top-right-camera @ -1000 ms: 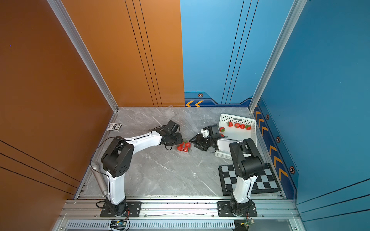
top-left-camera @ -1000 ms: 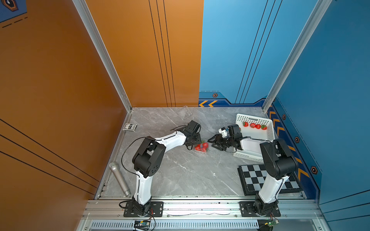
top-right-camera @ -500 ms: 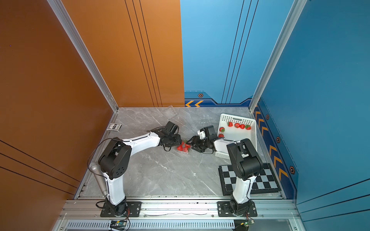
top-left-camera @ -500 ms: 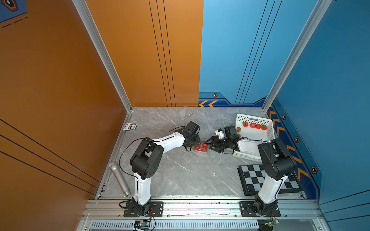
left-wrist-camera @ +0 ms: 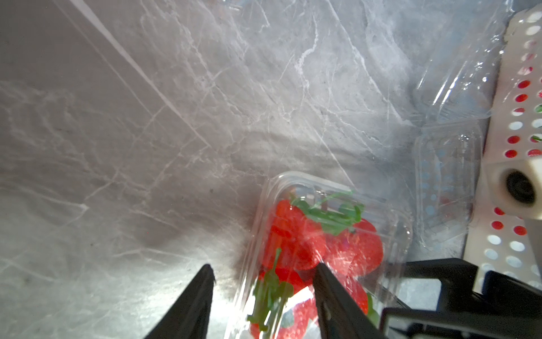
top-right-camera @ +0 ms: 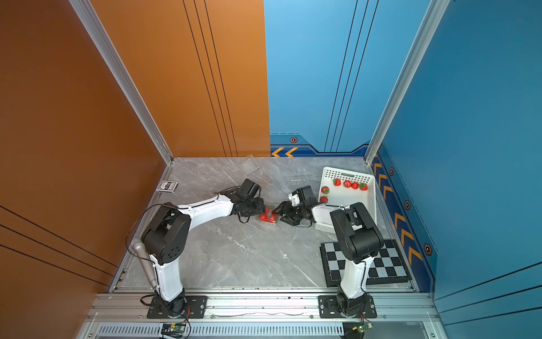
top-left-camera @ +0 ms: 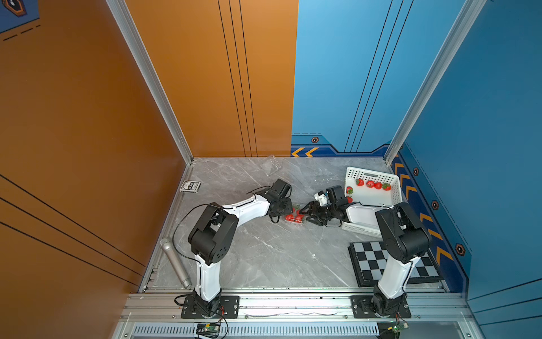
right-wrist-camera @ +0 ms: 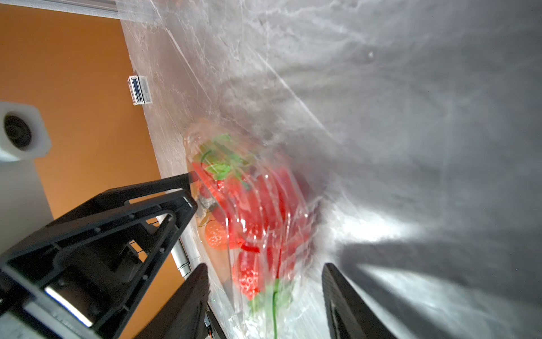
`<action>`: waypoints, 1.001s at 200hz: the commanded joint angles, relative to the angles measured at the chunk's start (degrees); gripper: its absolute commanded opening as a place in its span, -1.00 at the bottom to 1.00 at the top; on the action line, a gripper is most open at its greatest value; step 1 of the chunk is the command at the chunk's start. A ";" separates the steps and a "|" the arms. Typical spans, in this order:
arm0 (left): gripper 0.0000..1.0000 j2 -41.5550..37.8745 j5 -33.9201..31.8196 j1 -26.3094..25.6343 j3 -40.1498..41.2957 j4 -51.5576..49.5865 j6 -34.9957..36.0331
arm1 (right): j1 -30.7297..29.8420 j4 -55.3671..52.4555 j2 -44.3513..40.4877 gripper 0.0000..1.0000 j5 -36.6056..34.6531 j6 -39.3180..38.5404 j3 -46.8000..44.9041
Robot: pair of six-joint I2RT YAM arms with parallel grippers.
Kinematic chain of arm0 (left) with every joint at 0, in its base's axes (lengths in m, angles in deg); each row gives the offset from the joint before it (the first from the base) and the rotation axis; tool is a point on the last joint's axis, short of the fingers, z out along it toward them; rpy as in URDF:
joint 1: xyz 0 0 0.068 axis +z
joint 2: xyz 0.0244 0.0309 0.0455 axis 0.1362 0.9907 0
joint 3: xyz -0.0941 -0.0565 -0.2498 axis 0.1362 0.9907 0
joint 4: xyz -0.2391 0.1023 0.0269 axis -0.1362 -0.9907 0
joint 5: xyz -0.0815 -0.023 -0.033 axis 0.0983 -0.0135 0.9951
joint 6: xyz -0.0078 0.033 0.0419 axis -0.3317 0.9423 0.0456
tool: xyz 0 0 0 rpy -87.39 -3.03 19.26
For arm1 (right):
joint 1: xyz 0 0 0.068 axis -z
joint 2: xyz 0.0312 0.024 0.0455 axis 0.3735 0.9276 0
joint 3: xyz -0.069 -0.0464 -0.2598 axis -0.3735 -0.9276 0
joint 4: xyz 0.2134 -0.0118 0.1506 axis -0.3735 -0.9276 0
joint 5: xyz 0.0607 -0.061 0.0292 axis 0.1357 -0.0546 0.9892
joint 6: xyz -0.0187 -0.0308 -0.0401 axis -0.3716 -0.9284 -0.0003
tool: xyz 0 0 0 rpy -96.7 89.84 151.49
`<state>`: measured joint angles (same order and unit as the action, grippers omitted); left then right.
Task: Pack strawberries into containers
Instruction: Close the packing box at the center of the board.
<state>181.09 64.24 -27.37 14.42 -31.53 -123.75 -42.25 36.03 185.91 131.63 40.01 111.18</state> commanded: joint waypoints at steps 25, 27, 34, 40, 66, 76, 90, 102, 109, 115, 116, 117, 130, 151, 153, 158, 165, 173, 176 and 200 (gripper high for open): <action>0.12 0.02 0.35 0.22 -0.12 -0.19 0.60 | 0.61 3.64 1.63 0.22 -1.00 2.09 0.13; 0.12 0.08 0.35 0.22 -0.17 -0.18 0.62 | 0.62 3.71 1.71 0.21 -0.98 2.13 0.25; 0.12 0.12 0.35 0.24 -0.19 -0.23 0.62 | 0.58 3.73 2.07 0.19 -0.92 2.22 0.66; 0.12 0.13 0.50 0.23 -0.19 -0.23 0.58 | 0.63 3.79 2.34 0.17 -0.96 2.41 0.86; 0.11 0.27 0.52 0.23 -0.19 -0.23 0.55 | 0.79 4.95 3.00 0.11 -1.13 3.21 0.94; 0.11 0.37 0.66 0.22 -0.32 -0.23 0.62 | 0.89 5.49 3.15 0.07 -1.21 3.47 0.65; 0.11 0.46 0.70 0.23 -0.38 -0.21 0.62 | 1.37 7.48 3.24 0.00 -1.17 4.51 -0.22; 0.11 0.56 0.79 0.24 -0.46 -0.23 0.62 | 1.72 9.90 3.37 -0.02 -0.48 5.75 -0.93; 0.11 0.72 0.84 0.22 -0.46 -0.23 0.58 | 1.81 11.11 3.47 -0.05 -0.36 6.34 -1.22; 0.11 0.82 0.92 0.23 -0.53 -0.23 0.55 | 1.93 12.06 3.69 -0.06 -0.19 6.87 -1.35; 0.11 0.83 0.90 0.23 -0.54 -0.23 0.54 | 1.94 12.16 3.78 -0.07 -0.14 6.94 -1.35; 0.11 0.83 0.89 0.22 -0.54 -0.23 0.54 | 1.94 12.20 3.82 -0.07 -0.12 7.02 -1.35; 0.11 1.15 1.05 0.23 -0.76 -0.23 0.49 | 2.00 13.66 4.52 -0.10 0.26 7.76 -1.28; 0.11 1.54 1.31 0.27 -1.02 -0.36 0.54 | 2.03 16.47 5.54 -0.13 0.93 9.45 -1.26; 0.11 1.61 1.36 0.23 -1.05 -0.40 0.54 | 2.03 16.65 5.54 -0.13 0.95 9.53 -1.26; 0.10 1.76 1.23 0.23 -1.13 -0.54 0.53 | 2.00 16.99 5.69 -0.13 1.06 9.64 -1.18; 0.10 1.82 1.27 0.25 -1.24 -0.57 0.54 | 2.02 17.32 5.88 -0.13 1.06 9.76 -1.03; 0.10 1.93 1.32 0.16 -1.28 -0.58 0.54 | 1.98 17.76 6.07 -0.14 1.05 9.98 -1.00; 0.10 1.95 1.33 0.14 -1.32 -0.59 0.51 | 2.00 17.91 6.08 -0.14 1.06 10.07 -0.92; 0.10 1.93 1.27 0.04 -1.40 -0.59 0.53 | 2.08 18.94 6.46 -0.31 0.69 10.70 -0.82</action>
<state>181.59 64.77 -27.37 14.22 -31.38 -123.75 -40.35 51.55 191.44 132.07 49.00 110.57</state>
